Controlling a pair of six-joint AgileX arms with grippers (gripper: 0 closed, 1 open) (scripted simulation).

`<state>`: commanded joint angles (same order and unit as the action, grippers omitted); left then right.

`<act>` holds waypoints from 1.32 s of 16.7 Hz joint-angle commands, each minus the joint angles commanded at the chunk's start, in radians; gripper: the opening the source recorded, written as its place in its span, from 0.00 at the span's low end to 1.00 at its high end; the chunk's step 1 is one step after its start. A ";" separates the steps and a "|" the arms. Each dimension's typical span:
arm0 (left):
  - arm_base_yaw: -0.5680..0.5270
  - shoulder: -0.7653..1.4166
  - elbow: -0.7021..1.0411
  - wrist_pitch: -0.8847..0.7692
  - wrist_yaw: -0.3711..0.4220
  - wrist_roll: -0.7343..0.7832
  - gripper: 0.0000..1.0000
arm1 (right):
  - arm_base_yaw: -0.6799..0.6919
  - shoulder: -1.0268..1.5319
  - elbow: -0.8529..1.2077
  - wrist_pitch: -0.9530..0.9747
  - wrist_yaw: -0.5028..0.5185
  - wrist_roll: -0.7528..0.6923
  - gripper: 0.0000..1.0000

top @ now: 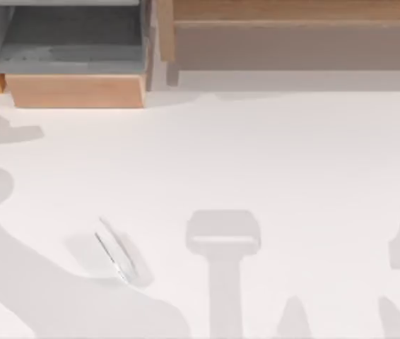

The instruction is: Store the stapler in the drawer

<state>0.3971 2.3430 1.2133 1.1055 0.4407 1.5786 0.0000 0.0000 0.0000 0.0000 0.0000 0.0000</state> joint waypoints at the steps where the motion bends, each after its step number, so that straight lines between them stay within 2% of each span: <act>1: 0.001 -0.002 -0.003 0.002 0.001 0.000 0.00 | 0.000 0.000 0.000 0.000 0.000 0.000 1.00; 10: 0.066 -0.118 -0.261 0.138 0.064 0.002 0.00 | 0.000 0.000 0.000 0.000 0.000 0.000 1.00; 17: 0.076 -0.129 -0.290 0.154 0.073 0.006 0.00 | 0.000 0.000 0.000 0.000 0.000 0.000 1.00; 22: 0.135 -0.197 -0.452 0.238 0.132 0.004 0.00 | 0.000 0.000 0.000 0.000 0.000 0.000 1.00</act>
<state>0.5320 2.1459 0.7614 1.3437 0.5730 1.5821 0.0000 0.0000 0.0000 0.0000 0.0000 0.0000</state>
